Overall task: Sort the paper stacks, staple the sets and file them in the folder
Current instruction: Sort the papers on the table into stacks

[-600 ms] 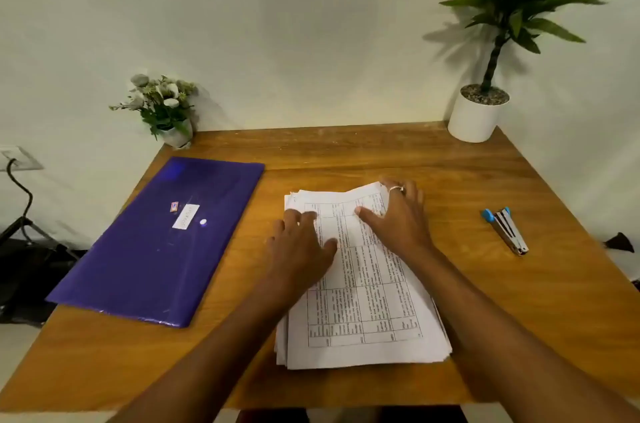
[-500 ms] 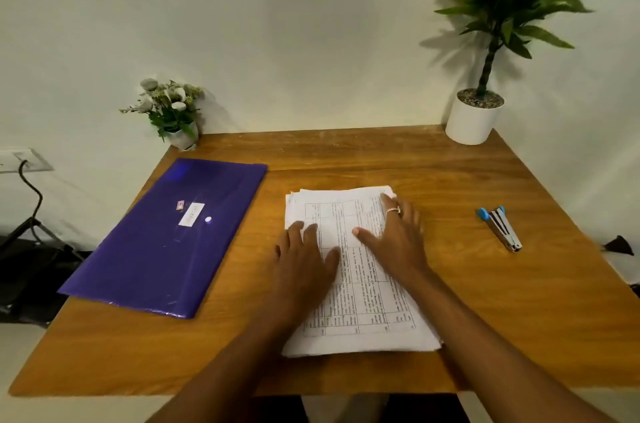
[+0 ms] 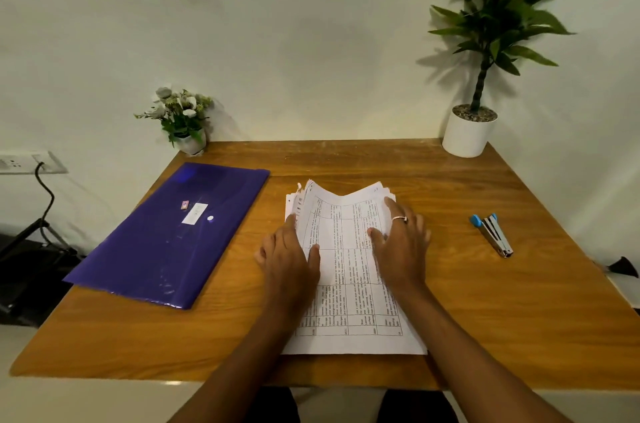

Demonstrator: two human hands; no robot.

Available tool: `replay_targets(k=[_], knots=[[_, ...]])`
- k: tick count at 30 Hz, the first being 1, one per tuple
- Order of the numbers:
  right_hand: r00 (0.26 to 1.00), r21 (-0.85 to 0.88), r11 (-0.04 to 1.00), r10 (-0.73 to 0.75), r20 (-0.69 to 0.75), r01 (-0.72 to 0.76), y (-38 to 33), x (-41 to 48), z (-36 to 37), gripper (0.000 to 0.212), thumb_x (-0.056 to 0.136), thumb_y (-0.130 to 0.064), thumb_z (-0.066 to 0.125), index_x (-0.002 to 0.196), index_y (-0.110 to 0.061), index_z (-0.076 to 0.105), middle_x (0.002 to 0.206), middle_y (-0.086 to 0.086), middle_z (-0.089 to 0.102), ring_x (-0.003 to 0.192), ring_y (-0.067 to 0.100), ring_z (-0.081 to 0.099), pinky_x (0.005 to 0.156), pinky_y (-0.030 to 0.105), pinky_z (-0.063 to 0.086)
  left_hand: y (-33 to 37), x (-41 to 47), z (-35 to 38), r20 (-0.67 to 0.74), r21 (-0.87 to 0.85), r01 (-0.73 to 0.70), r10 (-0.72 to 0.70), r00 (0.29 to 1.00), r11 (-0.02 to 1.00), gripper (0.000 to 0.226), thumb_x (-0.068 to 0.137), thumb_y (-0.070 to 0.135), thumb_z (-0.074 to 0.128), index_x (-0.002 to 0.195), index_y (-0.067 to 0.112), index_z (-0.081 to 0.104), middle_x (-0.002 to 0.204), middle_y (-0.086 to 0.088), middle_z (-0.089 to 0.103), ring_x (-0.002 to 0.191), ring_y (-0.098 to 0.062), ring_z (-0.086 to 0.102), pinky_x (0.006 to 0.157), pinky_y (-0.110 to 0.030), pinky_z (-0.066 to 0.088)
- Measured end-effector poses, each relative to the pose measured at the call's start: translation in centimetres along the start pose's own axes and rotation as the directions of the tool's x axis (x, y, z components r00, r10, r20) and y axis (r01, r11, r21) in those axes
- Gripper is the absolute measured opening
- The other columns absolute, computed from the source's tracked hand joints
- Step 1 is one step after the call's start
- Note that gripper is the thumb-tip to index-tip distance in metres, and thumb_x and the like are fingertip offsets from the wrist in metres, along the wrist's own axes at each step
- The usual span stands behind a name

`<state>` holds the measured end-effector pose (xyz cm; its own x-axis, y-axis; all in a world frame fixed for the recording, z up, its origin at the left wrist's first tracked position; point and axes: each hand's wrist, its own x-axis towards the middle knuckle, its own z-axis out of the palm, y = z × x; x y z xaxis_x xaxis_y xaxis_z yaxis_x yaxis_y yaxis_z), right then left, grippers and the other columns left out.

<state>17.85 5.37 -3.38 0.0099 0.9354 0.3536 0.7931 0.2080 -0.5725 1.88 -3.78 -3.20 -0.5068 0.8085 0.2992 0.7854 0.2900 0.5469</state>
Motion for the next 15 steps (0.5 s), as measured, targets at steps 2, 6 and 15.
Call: replay_targets(k=[2,6,15], knots=[[1.000,0.063,0.998,0.011,-0.014,-0.010,-0.2,-0.1,-0.1,0.067,0.090,-0.030,0.077,0.149,-0.023,0.046,0.151,0.004,0.050,0.137,0.025,0.042,0.113,0.046,0.033,-0.1,0.2,0.0,0.022,-0.022,0.020,-0.020,1.000,1.000,0.064,0.097,0.041,0.059,0.153,0.021,0.034,0.143,0.001,0.053,0.129,-0.018,0.045,0.114,-0.045,0.023],[0.994,0.307,0.946,0.105,0.020,-0.106,-0.1,-0.1,-0.4,0.042,0.090,-0.027,0.077,0.127,-0.027,0.059,0.121,-0.003,0.065,0.111,0.022,0.060,0.085,0.040,0.059,-0.2,0.4,-0.1,0.072,-0.065,0.061,-0.056,0.996,0.996,0.060,0.100,0.042,0.055,0.153,0.024,0.034,0.145,0.001,0.053,0.131,-0.019,0.047,0.119,-0.047,0.019],[0.988,0.523,0.839,0.148,0.044,-0.149,1.0,-0.1,-0.7,0.012,0.088,-0.021,0.079,0.086,-0.014,0.070,0.088,-0.002,0.075,0.074,0.014,0.073,0.060,0.041,0.061,-0.7,0.1,0.2,0.017,-0.175,0.035,-0.032,0.999,0.984,0.074,0.096,0.045,0.061,0.157,0.021,0.027,0.153,-0.001,0.045,0.139,-0.022,0.041,0.119,-0.051,0.017]])
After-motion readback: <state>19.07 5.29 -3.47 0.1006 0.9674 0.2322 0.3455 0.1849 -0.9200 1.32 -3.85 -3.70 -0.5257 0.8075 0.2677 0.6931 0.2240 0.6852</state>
